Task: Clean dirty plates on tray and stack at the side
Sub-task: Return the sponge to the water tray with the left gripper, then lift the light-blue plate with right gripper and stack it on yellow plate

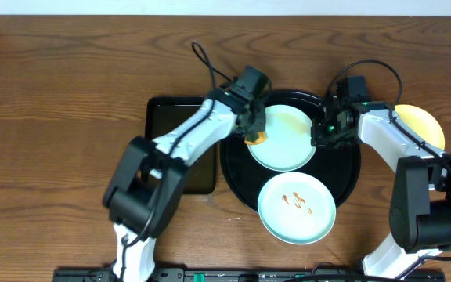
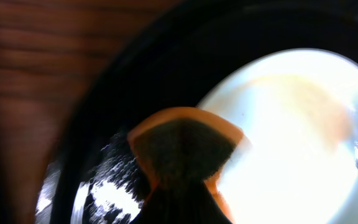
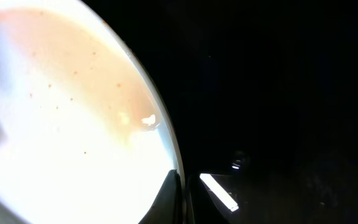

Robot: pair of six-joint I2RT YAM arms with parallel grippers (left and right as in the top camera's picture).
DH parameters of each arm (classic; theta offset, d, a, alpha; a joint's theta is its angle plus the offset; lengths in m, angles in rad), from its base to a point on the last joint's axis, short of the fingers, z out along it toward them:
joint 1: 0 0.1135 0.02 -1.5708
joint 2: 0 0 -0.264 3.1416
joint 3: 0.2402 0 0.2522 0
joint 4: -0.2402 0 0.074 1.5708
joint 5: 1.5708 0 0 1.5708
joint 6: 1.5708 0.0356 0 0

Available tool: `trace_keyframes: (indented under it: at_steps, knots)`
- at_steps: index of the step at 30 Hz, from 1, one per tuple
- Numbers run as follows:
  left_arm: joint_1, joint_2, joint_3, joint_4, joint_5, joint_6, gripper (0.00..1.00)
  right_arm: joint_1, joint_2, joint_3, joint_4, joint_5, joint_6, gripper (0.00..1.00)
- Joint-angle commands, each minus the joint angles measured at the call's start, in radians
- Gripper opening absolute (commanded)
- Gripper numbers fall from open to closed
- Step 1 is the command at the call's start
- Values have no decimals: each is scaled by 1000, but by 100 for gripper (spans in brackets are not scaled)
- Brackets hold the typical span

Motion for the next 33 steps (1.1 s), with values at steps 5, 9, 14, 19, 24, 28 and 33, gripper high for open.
trace_keyframes:
  at_steps: [5,9,14,19,24,28,33]
  knots:
    - [80,-194,0,-149,29,45,8,-8,-2,3,53,26,18,1]
    - [146,-226,0,-205,3,44,8,-8,-53,27,72,27,-25,1]
    - [288,-226,-1,-274,4,44,8,-3,-199,41,72,97,-143,1]
    - [378,-226,-1,-296,4,44,8,27,-299,41,53,158,-251,1]
    - [420,-225,-2,-311,4,44,8,113,-377,41,44,339,-321,1]
    - [422,-225,-2,-314,3,44,8,206,-418,41,46,530,-407,1]
    - [422,-225,-2,-317,3,44,8,319,-451,41,46,716,-436,1]
